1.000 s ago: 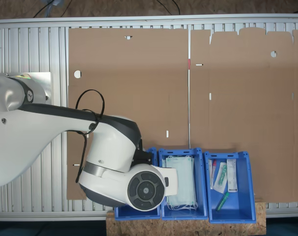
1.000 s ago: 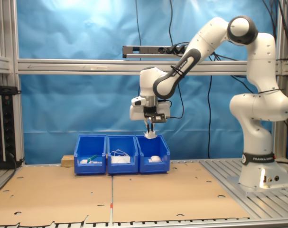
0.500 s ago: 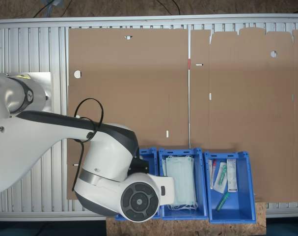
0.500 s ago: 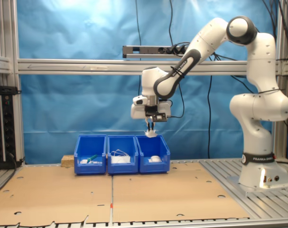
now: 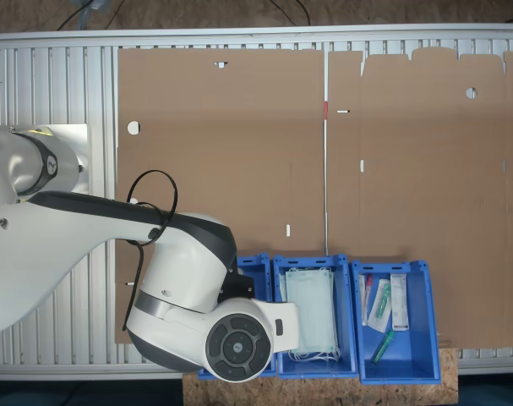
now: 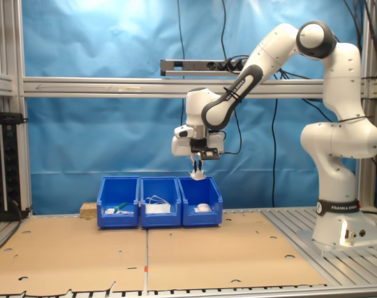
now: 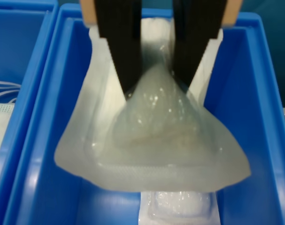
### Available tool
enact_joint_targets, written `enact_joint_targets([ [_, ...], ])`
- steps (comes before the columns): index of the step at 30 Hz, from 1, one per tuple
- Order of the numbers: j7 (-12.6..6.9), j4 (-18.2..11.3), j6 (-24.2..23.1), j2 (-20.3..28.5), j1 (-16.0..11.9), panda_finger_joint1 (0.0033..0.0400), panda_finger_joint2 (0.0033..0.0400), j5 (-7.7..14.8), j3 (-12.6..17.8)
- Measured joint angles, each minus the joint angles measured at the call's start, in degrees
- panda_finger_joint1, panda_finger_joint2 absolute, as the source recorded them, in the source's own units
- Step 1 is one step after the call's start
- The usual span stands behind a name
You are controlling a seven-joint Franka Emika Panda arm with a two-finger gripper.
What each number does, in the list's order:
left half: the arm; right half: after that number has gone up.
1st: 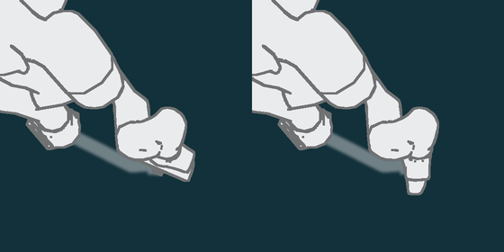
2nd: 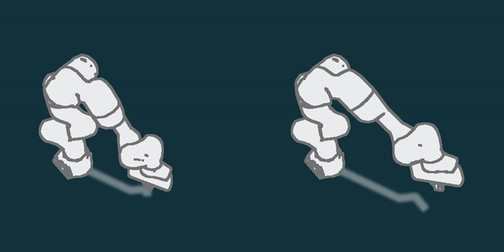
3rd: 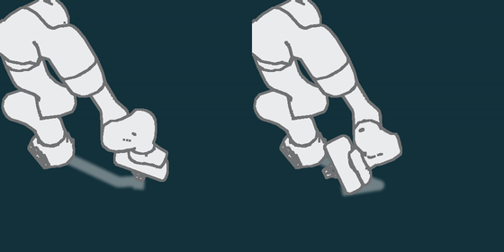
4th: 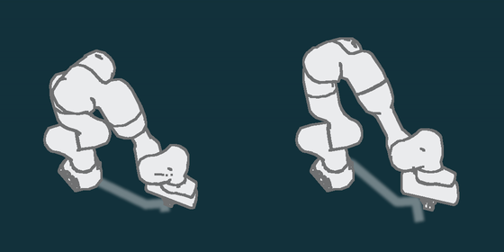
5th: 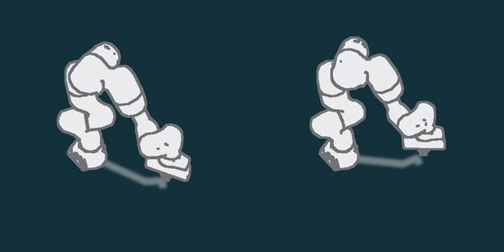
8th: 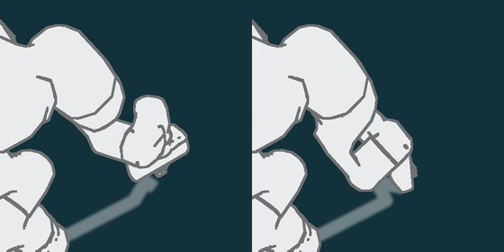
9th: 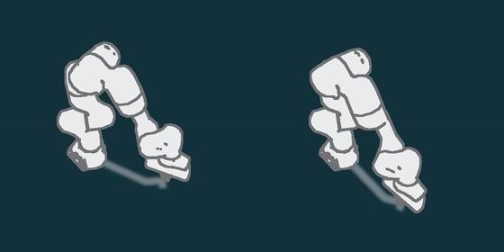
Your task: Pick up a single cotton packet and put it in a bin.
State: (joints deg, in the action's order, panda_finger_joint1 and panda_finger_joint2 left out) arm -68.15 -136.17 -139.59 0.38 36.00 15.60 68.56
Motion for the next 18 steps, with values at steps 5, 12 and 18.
enact_joint_targets([
  [5, -1.54, -0.6, -0.7, -0.13, 0.0, 0.0045, 0.0045, 0.0, 0.0],
  [12, -1.54, -0.6, -0.7, -0.13, 0.0, 0.0045, 0.0045, 0.0, 0.0],
  [18, -1.54, -0.6, -0.7, -0.13, 0.0, 0.0045, 0.0045, 0.0, 0.0],
])
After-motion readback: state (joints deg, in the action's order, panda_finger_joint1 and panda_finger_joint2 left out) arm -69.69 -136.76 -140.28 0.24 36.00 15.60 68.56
